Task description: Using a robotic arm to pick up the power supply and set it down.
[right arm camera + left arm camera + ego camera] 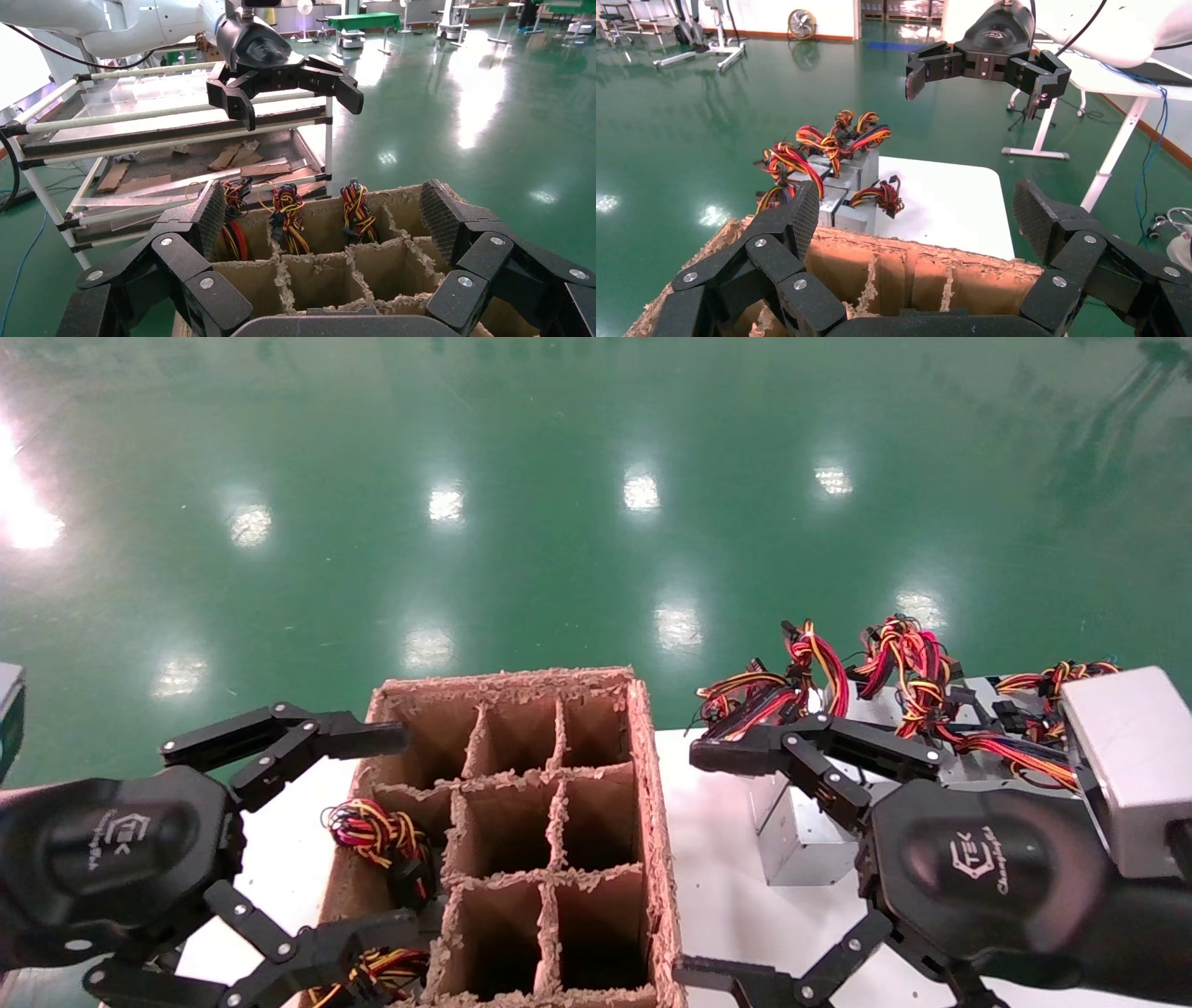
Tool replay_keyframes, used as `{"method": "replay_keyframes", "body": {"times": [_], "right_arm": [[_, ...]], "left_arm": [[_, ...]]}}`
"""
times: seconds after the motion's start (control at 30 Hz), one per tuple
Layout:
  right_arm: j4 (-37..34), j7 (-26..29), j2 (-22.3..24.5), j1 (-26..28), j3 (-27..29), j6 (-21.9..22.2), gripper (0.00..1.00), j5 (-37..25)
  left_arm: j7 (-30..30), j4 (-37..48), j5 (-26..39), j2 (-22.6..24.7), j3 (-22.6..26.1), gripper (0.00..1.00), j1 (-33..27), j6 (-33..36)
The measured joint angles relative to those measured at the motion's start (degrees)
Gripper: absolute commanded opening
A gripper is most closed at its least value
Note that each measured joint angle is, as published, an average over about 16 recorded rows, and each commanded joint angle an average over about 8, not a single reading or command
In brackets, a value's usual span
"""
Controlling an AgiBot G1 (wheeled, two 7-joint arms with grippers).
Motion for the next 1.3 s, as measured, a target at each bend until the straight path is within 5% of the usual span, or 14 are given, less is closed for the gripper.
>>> {"method": "replay_keyframes", "body": {"times": [0.73, 0.77, 1.0, 1.03, 1.3], "right_arm": [[0.0, 0.0, 0.0, 0.0, 0.0, 0.0, 1.00, 0.0], [0.0, 0.0, 0.0, 0.0, 0.0, 0.0, 1.00, 0.0], [0.0, 0.0, 0.0, 0.0, 0.0, 0.0, 1.00, 0.0], [0.0, 0.0, 0.0, 0.0, 0.0, 0.0, 1.00, 0.0], [0.0, 0.0, 0.0, 0.0, 0.0, 0.0, 1.00, 0.0]], "left_arm": [[0.0, 0.0, 0.0, 0.0, 0.0, 1.00, 0.0, 0.0], [0.0, 0.0, 0.0, 0.0, 0.0, 0.94, 0.0, 0.0], [0.0, 0.0, 0.0, 0.0, 0.0, 0.07, 0.0, 0.0], [0.0, 0.0, 0.0, 0.0, 0.0, 0.00, 0.0, 0.0], [0.0, 0.0, 0.0, 0.0, 0.0, 0.00, 0.0, 0.0]]}}
